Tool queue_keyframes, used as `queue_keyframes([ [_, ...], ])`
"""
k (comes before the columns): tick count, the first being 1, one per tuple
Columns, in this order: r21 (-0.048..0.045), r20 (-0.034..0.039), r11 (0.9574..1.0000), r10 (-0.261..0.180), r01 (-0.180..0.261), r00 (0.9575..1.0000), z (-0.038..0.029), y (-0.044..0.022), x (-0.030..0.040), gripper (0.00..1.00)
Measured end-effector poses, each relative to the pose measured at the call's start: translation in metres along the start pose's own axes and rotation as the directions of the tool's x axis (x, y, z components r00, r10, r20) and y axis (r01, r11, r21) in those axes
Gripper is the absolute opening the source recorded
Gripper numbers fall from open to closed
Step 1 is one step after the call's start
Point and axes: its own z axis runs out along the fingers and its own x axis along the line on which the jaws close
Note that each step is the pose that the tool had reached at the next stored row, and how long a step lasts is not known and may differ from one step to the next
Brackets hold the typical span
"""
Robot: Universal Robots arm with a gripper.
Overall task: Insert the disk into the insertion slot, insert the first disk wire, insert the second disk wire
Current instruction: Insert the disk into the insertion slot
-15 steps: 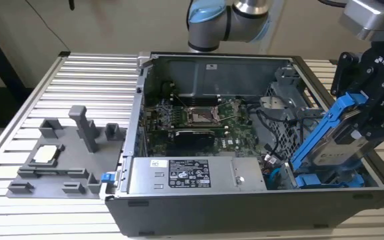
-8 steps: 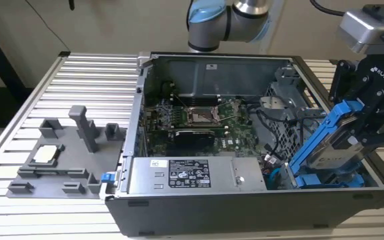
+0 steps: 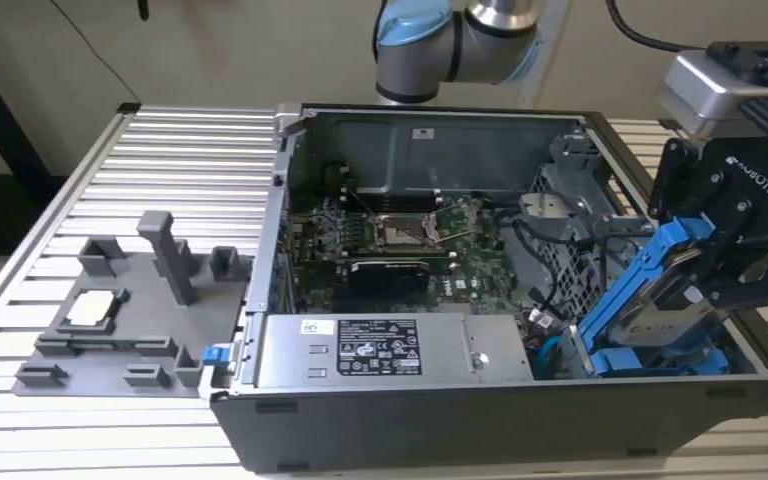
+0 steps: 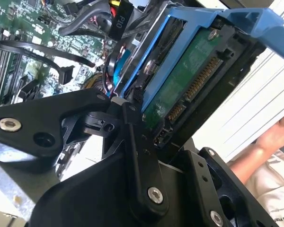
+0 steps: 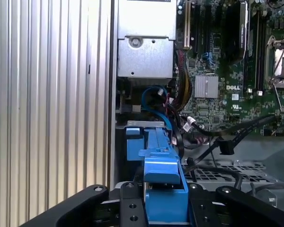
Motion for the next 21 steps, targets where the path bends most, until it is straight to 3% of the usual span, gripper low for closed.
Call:
queue_keyframes([
  [14, 0.0000, 0.0001, 1.0000, 0.000, 0.000, 1.0000, 0.0256, -0.0009, 0.0004, 0.33],
  [21, 0.0000, -0.0001, 1.0000, 0.000, 0.000, 1.0000, 0.0275, -0.0009, 0.0004, 0.33],
])
